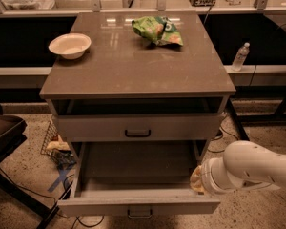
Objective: Open middle drawer
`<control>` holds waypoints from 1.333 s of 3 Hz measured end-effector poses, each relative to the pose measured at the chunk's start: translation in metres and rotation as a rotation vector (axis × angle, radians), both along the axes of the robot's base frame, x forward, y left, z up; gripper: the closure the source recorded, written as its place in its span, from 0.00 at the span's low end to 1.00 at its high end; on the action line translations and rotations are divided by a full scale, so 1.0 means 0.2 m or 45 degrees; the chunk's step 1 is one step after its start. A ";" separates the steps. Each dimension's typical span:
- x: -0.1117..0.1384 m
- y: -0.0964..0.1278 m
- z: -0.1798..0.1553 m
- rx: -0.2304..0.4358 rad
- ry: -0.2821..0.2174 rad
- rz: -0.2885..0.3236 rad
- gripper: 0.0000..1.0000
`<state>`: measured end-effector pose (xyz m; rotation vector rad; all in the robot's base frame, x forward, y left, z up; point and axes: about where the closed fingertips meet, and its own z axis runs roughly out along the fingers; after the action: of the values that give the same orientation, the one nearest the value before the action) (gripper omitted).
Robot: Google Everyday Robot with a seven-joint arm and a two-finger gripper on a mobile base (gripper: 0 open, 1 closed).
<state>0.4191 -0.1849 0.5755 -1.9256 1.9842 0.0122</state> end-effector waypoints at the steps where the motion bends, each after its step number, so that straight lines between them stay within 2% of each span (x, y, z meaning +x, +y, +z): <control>1: 0.00 0.01 -0.04 -0.043 0.036 -0.016 1.00; 2: -0.04 -0.03 -0.06 -0.033 0.055 -0.067 1.00; 3: -0.09 -0.07 -0.05 0.058 0.034 -0.103 1.00; 4: -0.10 -0.07 -0.07 0.107 0.024 -0.102 1.00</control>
Offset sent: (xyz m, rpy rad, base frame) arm 0.0449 -0.0575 -0.1017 -0.0030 0.0606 -0.0933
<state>0.3997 -0.1988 0.5609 -1.7991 2.0384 0.0916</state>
